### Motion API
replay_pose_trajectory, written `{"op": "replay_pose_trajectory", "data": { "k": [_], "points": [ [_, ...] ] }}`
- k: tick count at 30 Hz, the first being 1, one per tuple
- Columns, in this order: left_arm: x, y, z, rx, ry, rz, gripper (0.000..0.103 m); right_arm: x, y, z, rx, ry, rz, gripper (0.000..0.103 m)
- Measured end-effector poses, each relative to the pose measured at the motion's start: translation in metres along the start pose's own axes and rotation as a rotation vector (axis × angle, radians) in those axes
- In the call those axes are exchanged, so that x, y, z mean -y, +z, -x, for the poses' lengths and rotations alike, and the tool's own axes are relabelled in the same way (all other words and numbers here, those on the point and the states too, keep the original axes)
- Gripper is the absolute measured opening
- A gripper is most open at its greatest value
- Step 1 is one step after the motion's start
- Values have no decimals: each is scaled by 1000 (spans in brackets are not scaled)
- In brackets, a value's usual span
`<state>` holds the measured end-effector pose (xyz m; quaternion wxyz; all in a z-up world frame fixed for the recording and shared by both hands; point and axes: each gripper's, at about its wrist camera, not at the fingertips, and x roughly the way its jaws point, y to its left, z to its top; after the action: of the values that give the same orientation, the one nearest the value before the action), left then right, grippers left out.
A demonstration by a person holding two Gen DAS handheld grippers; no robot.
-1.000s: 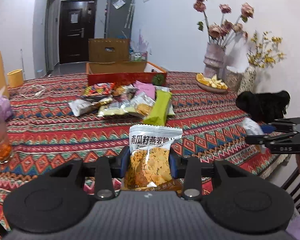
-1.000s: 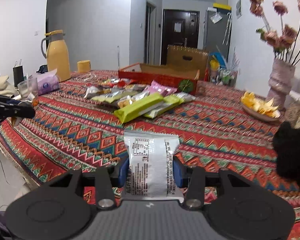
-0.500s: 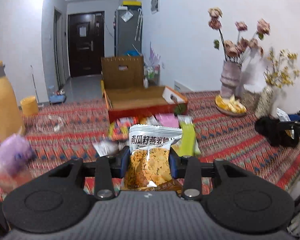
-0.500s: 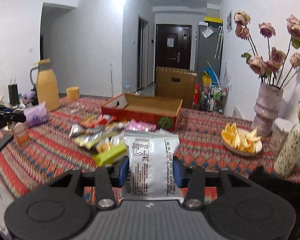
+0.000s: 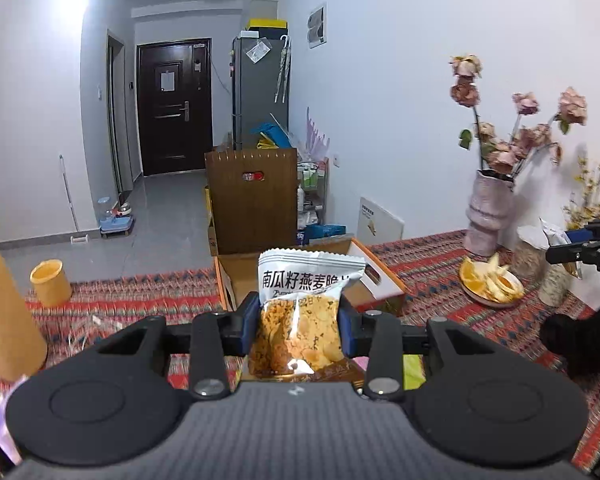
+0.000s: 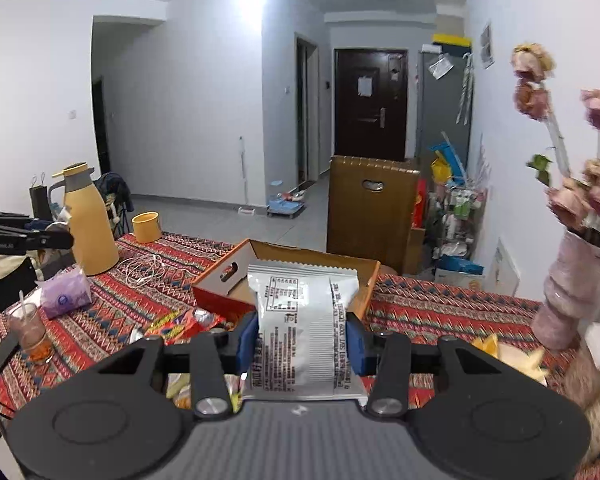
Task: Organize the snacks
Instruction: 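Carry both held packets over the open cardboard box, then open both tools to drop the packets into the box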
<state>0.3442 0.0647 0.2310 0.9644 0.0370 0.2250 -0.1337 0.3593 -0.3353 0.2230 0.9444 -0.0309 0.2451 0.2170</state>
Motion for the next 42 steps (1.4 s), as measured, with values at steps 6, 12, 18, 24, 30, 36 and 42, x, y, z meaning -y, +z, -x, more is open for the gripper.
{"op": "replay_pose_trajectory", "data": {
  "k": [6, 12, 18, 24, 30, 36, 42],
  "points": [
    [-23, 46, -86, -19, 34, 39, 39, 28, 61, -81, -34, 28, -31, 44],
    [-43, 76, -178, -36, 52, 83, 39, 54, 106, -181, -45, 26, -74, 44],
    [-62, 73, -276, -132, 57, 157, 39, 66, 122, -304, -118, -4, -110, 44],
    [-71, 40, -376, -276, 98, 171, 39, 70, 85, -418, -254, -106, -114, 44],
    [-77, -7, -430, -281, 212, 111, 42, 76, 51, -482, -331, -211, -76, 46],
    [-63, -16, -427, -196, 254, -9, 61, 68, 30, -499, -325, -217, -27, 75],
    [-63, -15, -428, -224, 239, -6, 65, 60, 20, -480, -289, -256, -33, 80]
  ]
}}
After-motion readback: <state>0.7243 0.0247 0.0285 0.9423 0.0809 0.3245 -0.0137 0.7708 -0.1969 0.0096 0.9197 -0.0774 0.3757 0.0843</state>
